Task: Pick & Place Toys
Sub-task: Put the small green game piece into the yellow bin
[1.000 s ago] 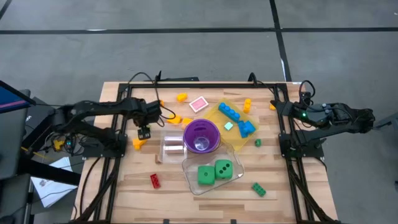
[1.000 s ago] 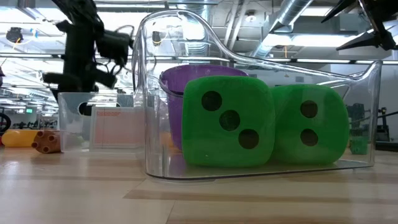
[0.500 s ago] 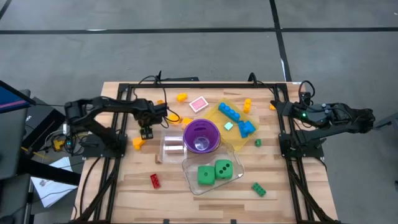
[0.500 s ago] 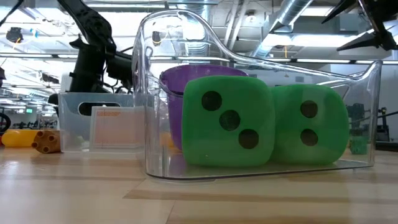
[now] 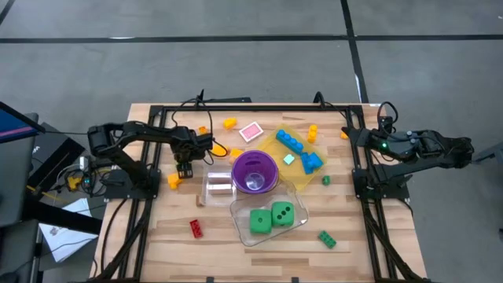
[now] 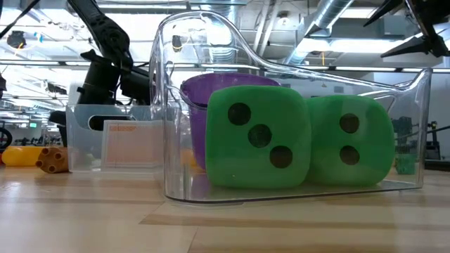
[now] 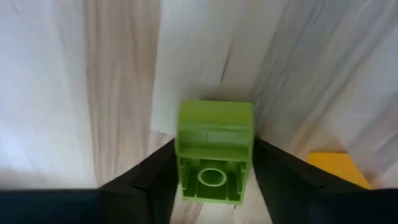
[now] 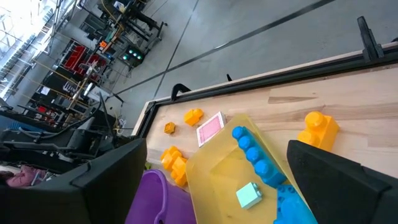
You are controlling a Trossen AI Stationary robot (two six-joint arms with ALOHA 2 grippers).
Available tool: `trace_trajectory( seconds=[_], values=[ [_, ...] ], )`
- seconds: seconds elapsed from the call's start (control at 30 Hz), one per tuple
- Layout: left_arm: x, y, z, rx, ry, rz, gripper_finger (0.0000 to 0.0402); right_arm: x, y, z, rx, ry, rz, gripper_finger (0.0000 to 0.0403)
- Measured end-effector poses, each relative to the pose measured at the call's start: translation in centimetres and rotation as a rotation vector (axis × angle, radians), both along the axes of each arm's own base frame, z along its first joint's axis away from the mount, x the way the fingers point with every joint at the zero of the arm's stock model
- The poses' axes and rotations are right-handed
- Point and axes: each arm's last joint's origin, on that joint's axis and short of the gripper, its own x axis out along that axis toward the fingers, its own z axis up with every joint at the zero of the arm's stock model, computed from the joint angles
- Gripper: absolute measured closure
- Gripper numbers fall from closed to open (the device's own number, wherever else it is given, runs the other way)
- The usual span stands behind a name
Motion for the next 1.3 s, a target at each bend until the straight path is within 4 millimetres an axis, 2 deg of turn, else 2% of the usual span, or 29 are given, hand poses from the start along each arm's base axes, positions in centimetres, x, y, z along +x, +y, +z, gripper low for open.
trace_trajectory(
  seconds=[0.13,0.4,0.6,0.73,0.87,1.13,1.3],
  values=[
    [-0.1,0.0,0.2,0.007,-0.009,0.001,0.0270,0.0,0.0,0.0,0.000,0.000,0.000,0.0023],
    [-0.2,0.0,0.5,0.034,-0.001,0.003,0.0270,0.0,0.0,0.0,0.000,-0.001,0.000,0.0023],
    [0.3,0.2,1.8,0.044,0.000,0.078,0.0270,0.0,0.0,0.0,0.000,-0.004,0.001,0.0023],
    [0.6,0.4,3.4,0.058,-0.080,0.108,0.0270,0.0,0.0,0.0,0.000,-0.003,0.001,0.0023],
    [-0.1,0.7,5.4,0.095,-0.160,0.171,0.0270,0.0,0.0,0.0,-0.001,-0.002,0.001,0.0023],
    [-1.6,1.9,10.2,0.140,-0.409,0.345,0.0270,0.0,0.0,0.0,-0.010,0.008,0.005,0.0023],
    [-1.0,2.4,13.5,0.139,-0.605,0.352,0.0270,0.0,0.0,0.0,-0.020,0.016,0.007,0.0023]
  ],
)
